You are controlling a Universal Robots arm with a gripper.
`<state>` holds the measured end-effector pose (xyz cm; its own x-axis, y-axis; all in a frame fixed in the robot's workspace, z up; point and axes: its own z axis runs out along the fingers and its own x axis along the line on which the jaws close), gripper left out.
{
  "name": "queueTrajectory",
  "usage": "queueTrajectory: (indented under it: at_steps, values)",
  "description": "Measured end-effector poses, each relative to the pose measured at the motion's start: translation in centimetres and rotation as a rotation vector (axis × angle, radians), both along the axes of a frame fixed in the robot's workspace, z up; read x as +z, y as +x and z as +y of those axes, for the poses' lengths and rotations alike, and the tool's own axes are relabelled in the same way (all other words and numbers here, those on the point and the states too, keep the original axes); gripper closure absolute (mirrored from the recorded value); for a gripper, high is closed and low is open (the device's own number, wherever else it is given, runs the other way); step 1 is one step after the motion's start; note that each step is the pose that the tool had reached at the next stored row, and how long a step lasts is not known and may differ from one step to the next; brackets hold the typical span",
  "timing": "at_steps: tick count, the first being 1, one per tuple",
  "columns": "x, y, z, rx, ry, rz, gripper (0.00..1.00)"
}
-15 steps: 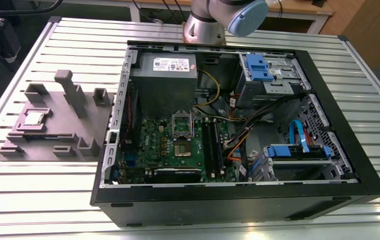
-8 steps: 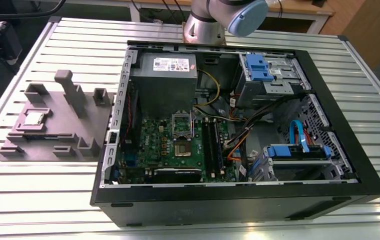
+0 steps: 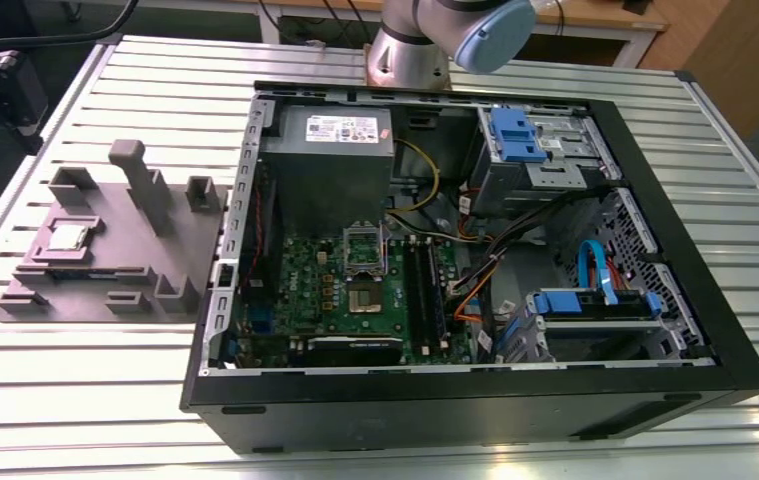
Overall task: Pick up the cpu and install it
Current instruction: 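Pick up the cpu and move it towards the insertion slot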
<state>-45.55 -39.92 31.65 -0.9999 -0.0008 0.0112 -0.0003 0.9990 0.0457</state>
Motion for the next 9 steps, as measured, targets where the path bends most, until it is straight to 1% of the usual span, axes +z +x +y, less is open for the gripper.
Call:
queueTrajectory:
  at_steps: [9]
  values:
    - [-0.2,0.0,0.0,0.0,0.0,0.0001,0.29]
